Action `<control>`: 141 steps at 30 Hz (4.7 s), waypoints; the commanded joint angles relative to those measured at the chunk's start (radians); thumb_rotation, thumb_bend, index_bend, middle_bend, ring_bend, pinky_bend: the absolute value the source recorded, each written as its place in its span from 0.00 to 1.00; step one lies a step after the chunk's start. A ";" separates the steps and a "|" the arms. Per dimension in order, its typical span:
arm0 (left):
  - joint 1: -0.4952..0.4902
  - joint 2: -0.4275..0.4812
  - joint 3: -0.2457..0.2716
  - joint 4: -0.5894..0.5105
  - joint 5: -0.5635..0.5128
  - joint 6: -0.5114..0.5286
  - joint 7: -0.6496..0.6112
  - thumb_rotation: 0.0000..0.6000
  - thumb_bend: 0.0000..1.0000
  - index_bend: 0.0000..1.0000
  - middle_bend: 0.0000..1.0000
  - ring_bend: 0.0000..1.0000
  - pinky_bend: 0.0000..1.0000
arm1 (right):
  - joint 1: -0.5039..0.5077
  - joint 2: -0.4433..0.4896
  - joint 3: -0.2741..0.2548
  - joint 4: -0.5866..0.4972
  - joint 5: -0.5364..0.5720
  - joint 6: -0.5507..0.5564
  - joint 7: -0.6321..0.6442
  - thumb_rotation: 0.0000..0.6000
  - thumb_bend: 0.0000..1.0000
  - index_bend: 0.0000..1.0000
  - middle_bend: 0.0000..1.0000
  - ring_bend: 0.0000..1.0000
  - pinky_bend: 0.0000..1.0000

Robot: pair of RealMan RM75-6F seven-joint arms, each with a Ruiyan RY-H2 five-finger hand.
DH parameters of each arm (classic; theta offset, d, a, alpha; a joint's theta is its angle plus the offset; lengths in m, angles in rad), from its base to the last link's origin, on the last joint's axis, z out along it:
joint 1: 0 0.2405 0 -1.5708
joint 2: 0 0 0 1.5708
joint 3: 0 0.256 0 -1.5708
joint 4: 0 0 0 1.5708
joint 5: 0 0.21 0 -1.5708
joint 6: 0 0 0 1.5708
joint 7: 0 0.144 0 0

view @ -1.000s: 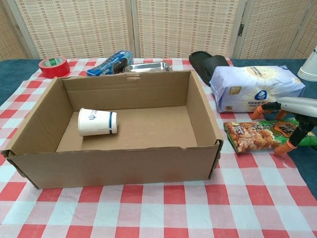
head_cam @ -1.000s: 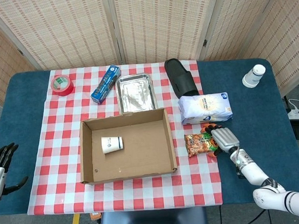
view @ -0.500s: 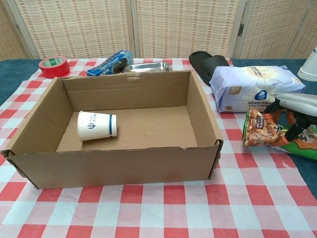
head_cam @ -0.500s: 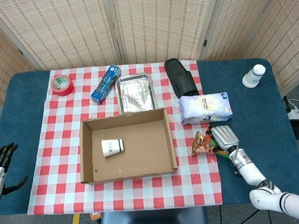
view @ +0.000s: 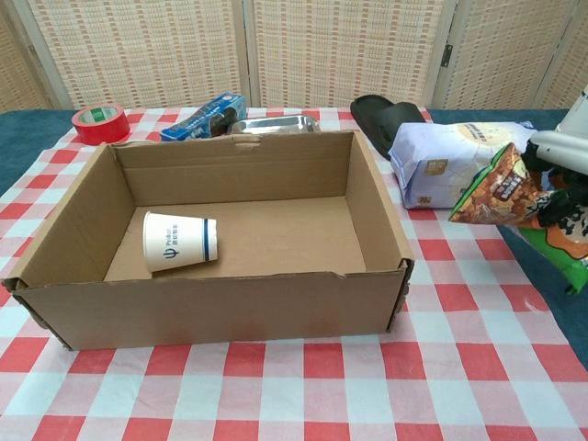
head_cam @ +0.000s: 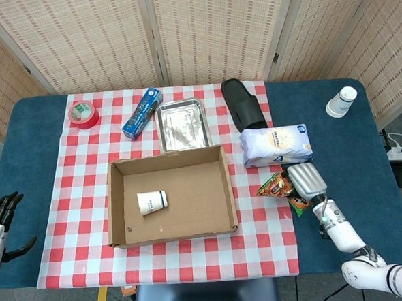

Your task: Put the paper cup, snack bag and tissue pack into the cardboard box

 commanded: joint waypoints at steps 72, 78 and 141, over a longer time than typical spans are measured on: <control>-0.013 -0.002 0.006 0.003 0.004 -0.025 -0.002 1.00 0.22 0.00 0.00 0.00 0.00 | 0.476 0.197 0.116 -0.445 0.568 -0.024 -0.609 1.00 0.00 0.00 0.00 0.00 0.06; -0.009 -0.002 0.007 -0.003 0.005 -0.017 0.006 1.00 0.22 0.00 0.00 0.00 0.00 | 0.517 0.250 0.060 -0.482 0.813 0.046 -0.812 1.00 0.00 0.00 0.00 0.00 0.01; -0.021 -0.017 -0.008 0.026 -0.027 -0.045 -0.011 1.00 0.22 0.00 0.00 0.00 0.00 | 0.405 -0.195 0.026 0.534 0.376 -0.444 -0.195 1.00 0.00 0.44 0.33 0.36 0.58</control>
